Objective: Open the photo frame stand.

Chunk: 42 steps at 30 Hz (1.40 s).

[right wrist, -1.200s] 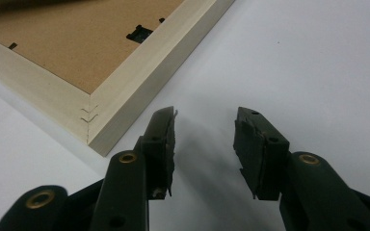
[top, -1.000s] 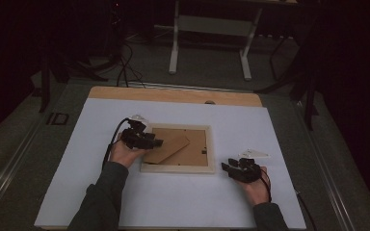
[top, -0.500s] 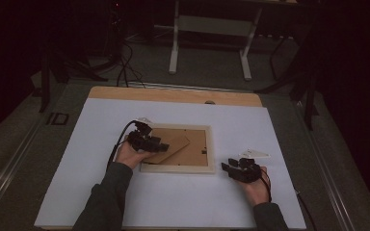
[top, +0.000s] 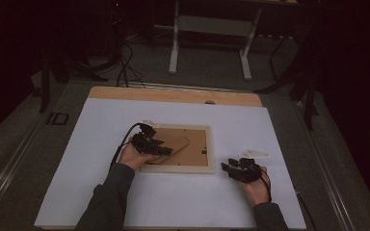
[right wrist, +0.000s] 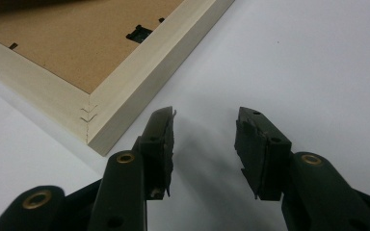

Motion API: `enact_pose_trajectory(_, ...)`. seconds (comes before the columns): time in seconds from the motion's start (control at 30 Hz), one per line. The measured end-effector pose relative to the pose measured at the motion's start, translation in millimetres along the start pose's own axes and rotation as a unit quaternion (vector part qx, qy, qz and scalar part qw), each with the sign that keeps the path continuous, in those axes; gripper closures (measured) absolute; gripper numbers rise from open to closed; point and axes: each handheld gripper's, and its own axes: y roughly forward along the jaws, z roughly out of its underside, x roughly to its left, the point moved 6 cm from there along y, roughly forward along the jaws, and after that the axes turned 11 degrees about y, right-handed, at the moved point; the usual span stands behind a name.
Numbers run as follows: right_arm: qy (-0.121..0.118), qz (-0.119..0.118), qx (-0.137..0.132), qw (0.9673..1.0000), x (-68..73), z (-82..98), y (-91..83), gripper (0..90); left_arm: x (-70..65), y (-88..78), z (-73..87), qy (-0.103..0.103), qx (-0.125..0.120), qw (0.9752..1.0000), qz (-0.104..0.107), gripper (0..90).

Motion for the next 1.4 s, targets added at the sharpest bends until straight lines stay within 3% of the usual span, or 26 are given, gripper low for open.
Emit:
enact_pose_trajectory(0.3, -0.001, -0.001, 0.000, 1.0000, 0.2, -0.1, 0.2, 56.6, -1.9, 6.7, 2.8, 0.009, 0.020, 0.9998, 0.000, 40.1)
enact_pose_trajectory(0.47, 0.001, -0.001, 0.000, 1.0000, 1.4, -0.5, 0.9, 55.8, -0.3, 7.5, 3.5, -0.002, 0.021, 0.9997, 0.009, 41.7)
enact_pose_trajectory(0.73, 0.022, -0.027, -0.012, 0.9993, 8.9, -13.0, 1.7, 54.6, -2.1, 8.0, 1.8, 0.012, 0.038, 0.9992, -0.003, 42.0)
enact_pose_trajectory(1.1, 0.034, -0.061, 0.017, 0.9974, 18.8, -28.2, 25.5, 47.4, -3.9, 5.8, -0.4, 0.027, 0.032, 0.9990, -0.015, 42.3)
enact_pose_trajectory(1.4, 0.027, -0.067, 0.037, 0.9967, 27.4, -36.6, 40.6, 42.2, -7.7, 3.3, -3.2, 0.046, 0.022, 0.9983, -0.029, 42.5)
